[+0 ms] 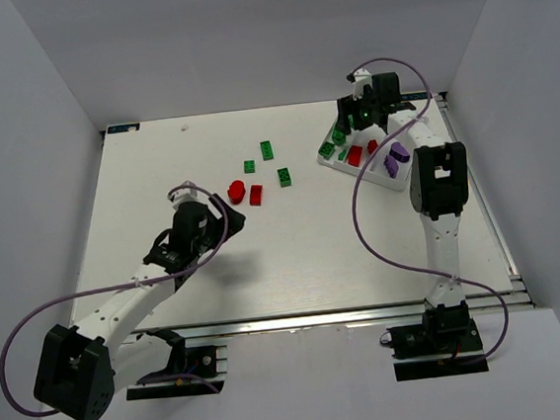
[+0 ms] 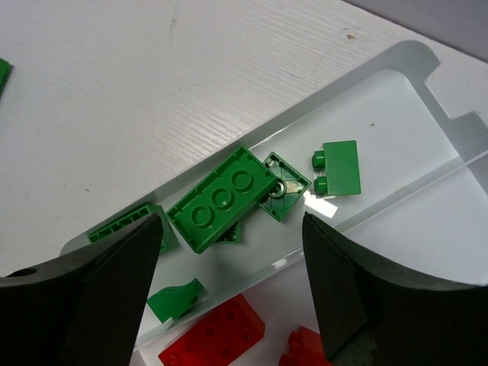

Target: Sort the legos into containers by color

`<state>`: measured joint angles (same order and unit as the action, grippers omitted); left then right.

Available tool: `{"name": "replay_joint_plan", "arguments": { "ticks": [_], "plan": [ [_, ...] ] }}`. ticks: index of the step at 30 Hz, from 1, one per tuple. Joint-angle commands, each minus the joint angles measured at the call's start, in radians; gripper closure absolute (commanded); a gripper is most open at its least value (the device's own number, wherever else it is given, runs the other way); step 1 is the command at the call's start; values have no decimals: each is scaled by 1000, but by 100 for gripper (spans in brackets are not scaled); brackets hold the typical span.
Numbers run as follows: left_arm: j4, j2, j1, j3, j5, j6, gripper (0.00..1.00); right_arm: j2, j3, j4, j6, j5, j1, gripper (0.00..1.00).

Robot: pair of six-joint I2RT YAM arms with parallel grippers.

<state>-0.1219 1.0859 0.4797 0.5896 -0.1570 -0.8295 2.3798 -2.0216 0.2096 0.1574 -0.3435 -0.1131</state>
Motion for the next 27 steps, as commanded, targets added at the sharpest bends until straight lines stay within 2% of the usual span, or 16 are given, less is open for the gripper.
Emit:
{"name": "replay_joint_plan", "arguments": {
  "ticks": [1,2,6,7,8,9,10,11,12,13,14,16,17,21,23,27],
  "plan": [
    [77,29,-4,59,77,35,12,-39,-37,2,82,-72,6,20],
    [79,40,-4,68,83,39,12,-85,-20,-6,114,-92,6,11],
    [99,94,-3,110,118,69,22,-310,271,-214,254,-207,10,11],
    [105,107,-3,118,131,75,33,-353,411,-273,270,-222,12,11],
    [113,136,-3,125,140,85,39,-419,458,-310,280,-264,15,11],
    [114,152,-3,145,146,92,45,-427,466,-246,306,-387,19,13],
    [111,167,-1,157,155,98,53,-427,443,-161,326,-432,18,21],
    [96,184,-1,170,154,108,68,-412,378,-83,330,-477,15,30],
    [84,216,-1,200,151,116,73,-410,357,19,326,-506,6,56],
    [50,233,-1,219,137,125,75,-413,350,42,308,-487,-3,65],
    [25,249,-1,239,125,148,75,-433,371,50,273,-459,-16,71],
    [-53,293,-1,303,83,182,68,-459,411,68,261,-414,-49,73],
    [-85,307,-1,328,32,193,50,-485,453,68,239,-398,-75,70],
    [-237,405,-3,459,-81,286,30,-522,506,85,185,-359,-118,57],
    [-309,488,-1,547,-114,364,27,-533,515,77,151,-365,-122,46],
    [-383,641,-3,693,-173,476,25,-548,528,71,116,-377,-123,39]
  ]
}}
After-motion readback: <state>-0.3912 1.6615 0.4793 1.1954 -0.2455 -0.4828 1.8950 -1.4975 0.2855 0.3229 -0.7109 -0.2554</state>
